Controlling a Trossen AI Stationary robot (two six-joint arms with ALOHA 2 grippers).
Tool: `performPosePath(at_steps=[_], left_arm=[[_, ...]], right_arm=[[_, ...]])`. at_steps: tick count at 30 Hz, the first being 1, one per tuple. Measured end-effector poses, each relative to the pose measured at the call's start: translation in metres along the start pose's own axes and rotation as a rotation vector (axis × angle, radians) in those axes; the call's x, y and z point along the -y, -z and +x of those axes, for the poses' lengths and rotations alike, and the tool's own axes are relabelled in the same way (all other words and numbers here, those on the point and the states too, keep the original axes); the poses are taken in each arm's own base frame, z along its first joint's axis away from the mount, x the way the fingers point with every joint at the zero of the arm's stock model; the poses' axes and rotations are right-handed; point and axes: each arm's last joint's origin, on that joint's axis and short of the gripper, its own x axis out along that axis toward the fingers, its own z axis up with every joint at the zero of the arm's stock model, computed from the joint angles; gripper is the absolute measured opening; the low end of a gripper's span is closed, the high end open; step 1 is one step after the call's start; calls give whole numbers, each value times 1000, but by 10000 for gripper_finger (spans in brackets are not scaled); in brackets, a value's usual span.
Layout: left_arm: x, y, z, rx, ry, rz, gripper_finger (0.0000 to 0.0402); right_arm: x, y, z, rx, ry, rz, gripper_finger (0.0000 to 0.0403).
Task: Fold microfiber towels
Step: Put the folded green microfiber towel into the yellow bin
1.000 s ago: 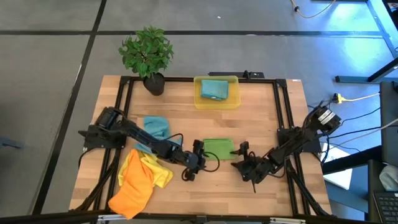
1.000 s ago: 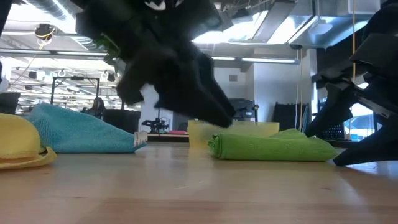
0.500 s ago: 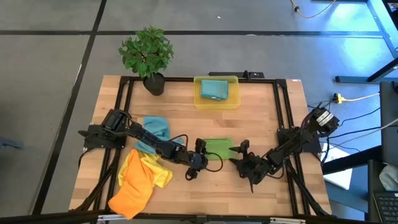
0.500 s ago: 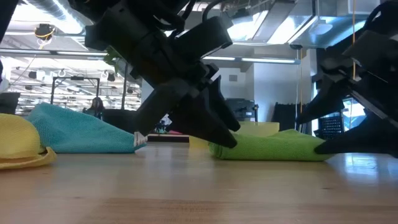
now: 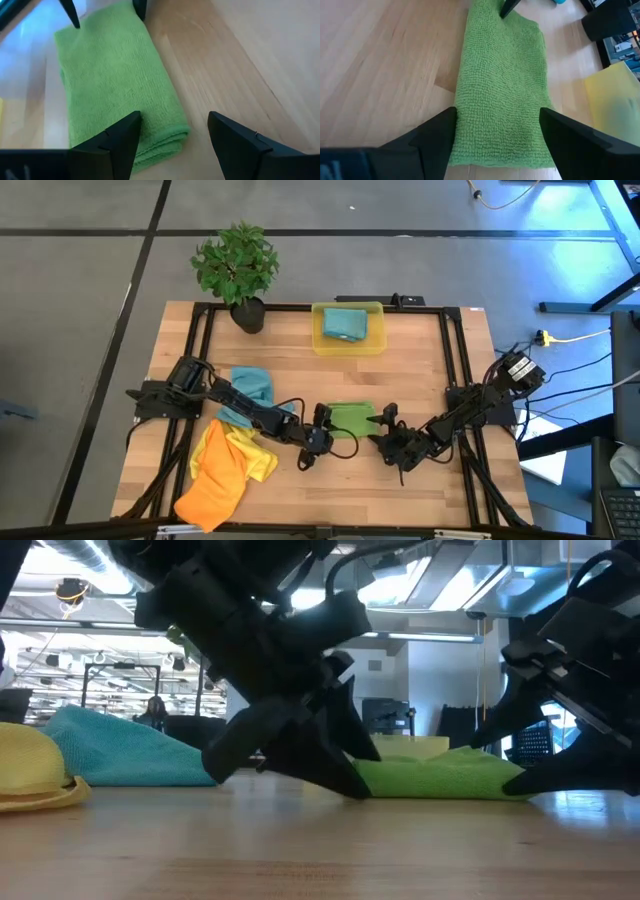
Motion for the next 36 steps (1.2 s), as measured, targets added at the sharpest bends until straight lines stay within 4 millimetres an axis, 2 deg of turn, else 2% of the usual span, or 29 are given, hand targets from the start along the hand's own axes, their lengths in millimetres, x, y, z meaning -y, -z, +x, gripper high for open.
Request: performPosePath(at_steps=[10,21,24,29,36], left_arm=[[0,1,3,-11,-17,64,226],[1,2,3,-14,-25,35,227],[1,0,3,7,-36,28,232],[-2,-17,0,35,-41,28,248],[-3,-10,3,-38,-29,45,264]], right_arm=[[0,0,0,3,-5,7,284],[0,0,0,1,-6,25,284],[0,0,0,0,-6,30,284],[0,0,0,0,-6,34,284],[0,1,0,-1,-6,56,284]])
